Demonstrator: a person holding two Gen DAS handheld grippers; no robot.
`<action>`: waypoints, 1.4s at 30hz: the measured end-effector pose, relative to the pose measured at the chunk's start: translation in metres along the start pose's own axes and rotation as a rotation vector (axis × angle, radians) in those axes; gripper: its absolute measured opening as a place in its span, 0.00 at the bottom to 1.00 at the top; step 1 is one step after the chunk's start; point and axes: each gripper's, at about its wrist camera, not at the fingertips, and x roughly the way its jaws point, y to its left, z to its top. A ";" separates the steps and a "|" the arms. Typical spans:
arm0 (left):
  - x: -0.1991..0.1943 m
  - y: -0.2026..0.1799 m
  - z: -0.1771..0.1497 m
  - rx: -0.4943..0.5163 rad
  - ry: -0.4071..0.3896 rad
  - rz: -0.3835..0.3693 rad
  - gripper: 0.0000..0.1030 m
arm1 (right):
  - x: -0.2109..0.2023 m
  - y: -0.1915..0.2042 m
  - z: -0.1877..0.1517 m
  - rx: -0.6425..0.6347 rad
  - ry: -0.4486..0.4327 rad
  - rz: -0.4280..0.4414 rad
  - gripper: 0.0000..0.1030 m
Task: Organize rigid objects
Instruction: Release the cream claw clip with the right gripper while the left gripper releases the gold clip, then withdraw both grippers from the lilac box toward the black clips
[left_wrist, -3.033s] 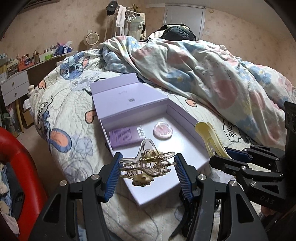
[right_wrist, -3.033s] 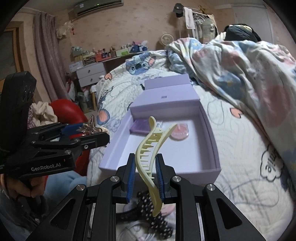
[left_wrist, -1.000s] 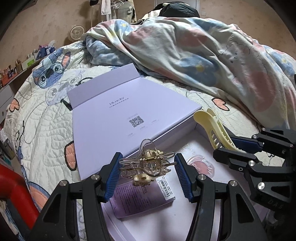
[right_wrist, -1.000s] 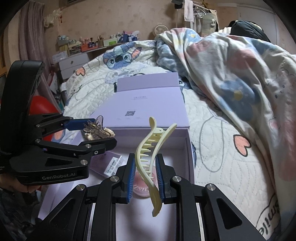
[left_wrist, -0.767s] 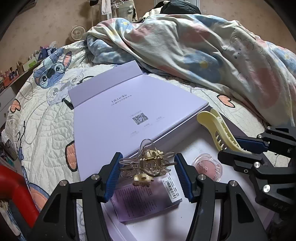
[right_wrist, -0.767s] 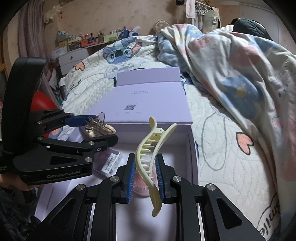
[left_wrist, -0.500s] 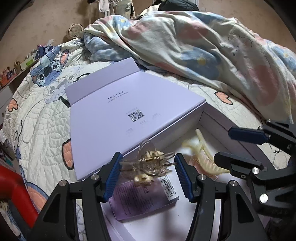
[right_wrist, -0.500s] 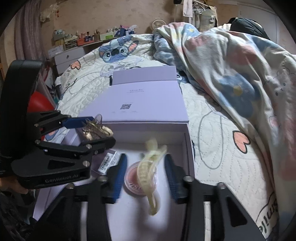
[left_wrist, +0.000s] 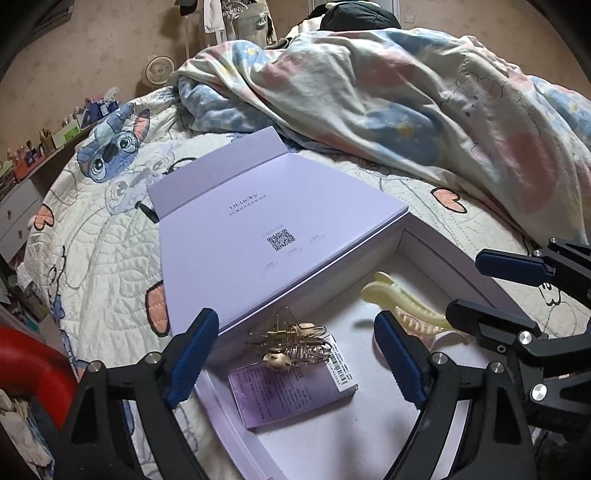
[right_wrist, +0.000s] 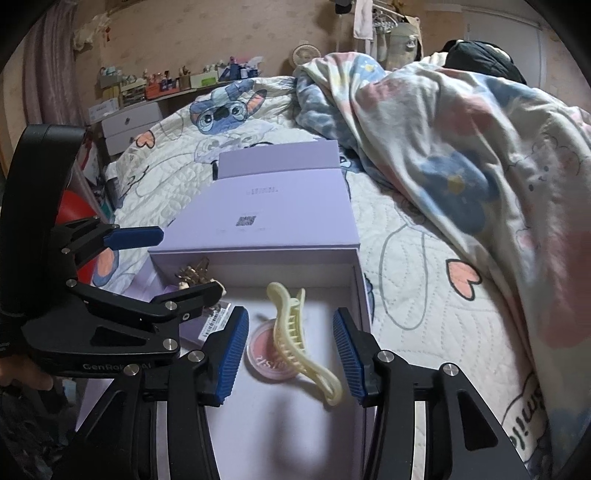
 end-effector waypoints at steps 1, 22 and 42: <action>-0.004 0.000 0.000 -0.002 -0.004 0.001 0.84 | -0.003 0.001 0.000 0.000 -0.004 -0.001 0.46; -0.101 -0.004 0.007 -0.019 -0.144 0.022 0.98 | -0.099 0.021 0.003 -0.005 -0.127 -0.041 0.50; -0.167 -0.019 -0.026 0.000 -0.188 -0.008 0.98 | -0.170 0.041 -0.028 0.025 -0.207 -0.097 0.75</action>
